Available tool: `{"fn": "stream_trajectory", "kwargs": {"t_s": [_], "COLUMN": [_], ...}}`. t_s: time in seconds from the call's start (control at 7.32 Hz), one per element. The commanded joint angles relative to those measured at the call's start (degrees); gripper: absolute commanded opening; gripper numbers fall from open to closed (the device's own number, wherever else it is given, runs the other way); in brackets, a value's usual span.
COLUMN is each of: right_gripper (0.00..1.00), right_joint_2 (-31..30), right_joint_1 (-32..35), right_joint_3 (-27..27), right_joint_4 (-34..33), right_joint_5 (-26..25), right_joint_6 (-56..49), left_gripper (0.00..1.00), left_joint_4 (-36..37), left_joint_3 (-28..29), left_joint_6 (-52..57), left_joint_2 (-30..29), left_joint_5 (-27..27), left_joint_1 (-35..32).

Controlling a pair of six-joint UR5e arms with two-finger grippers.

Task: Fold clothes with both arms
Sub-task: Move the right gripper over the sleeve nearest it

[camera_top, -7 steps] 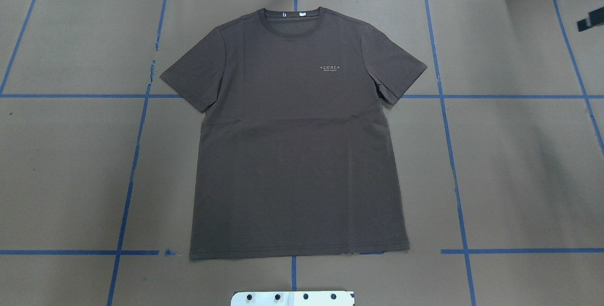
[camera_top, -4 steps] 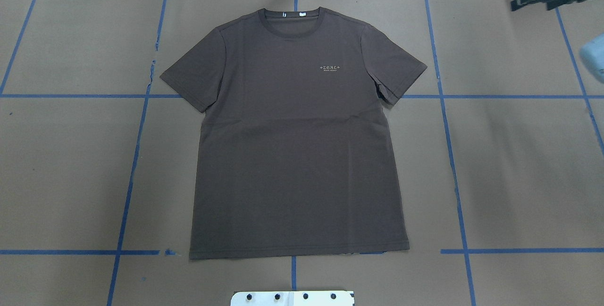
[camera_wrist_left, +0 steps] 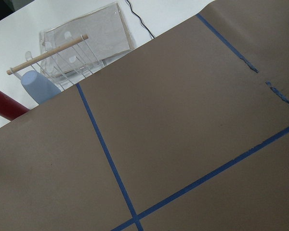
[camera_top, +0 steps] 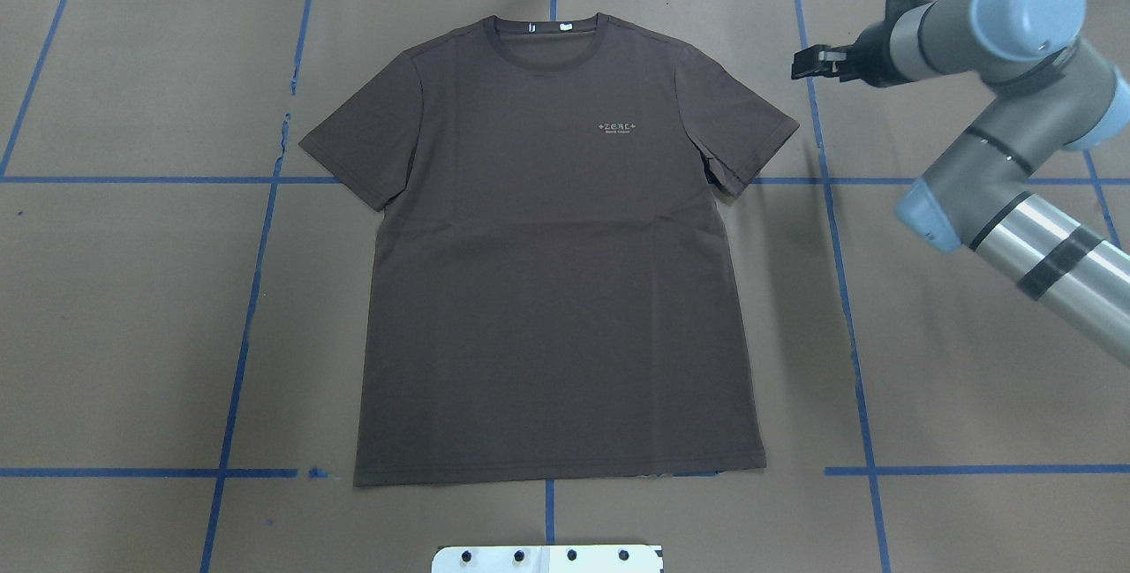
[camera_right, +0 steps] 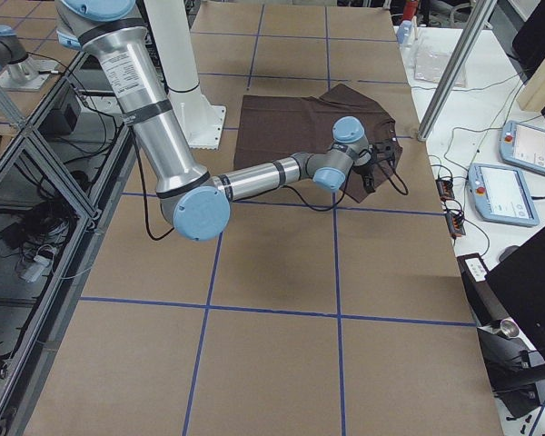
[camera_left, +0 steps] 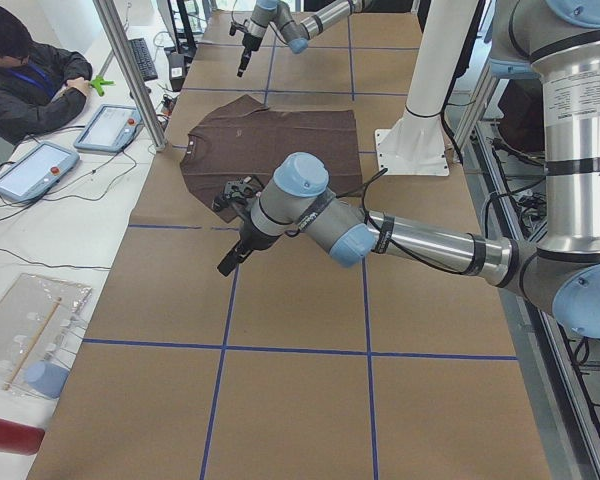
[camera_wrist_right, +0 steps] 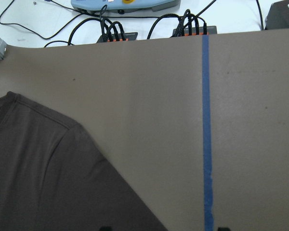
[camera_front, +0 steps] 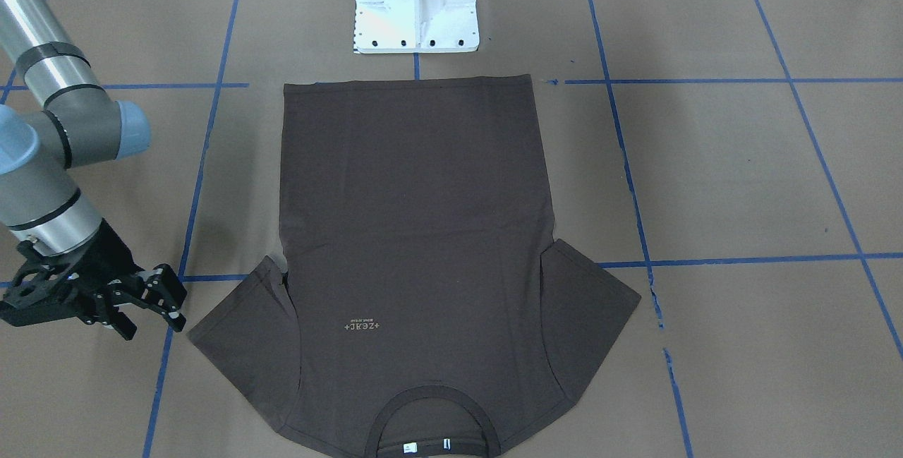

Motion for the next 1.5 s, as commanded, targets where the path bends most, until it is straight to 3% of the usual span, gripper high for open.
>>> {"fn": "stream_trajectory", "kwargs": {"t_s": [0.0,0.68,1.37], "right_gripper": [0.72,0.65,0.65], "right_joint_2": [0.65,0.74,0.83], "right_joint_1": [-2.84,-6.09,-7.06], "right_joint_3": [-4.28,-5.87,-6.4], "right_joint_4": [2.91,2.83,2.74], "right_joint_5": [-4.14,-10.73,-12.24], "right_joint_6": [0.57,0.13,0.22], "left_gripper": [1.0,1.0,1.0], "left_joint_4": [-0.05,-0.05,-0.05], "left_joint_3": [0.01,0.1,0.27], "left_joint_6": [0.26,0.35,0.35], "left_joint_2": [0.28,0.28,0.28], "left_joint_5": [0.0,0.0,0.0], "left_joint_1": [0.0,0.0,0.0]}}
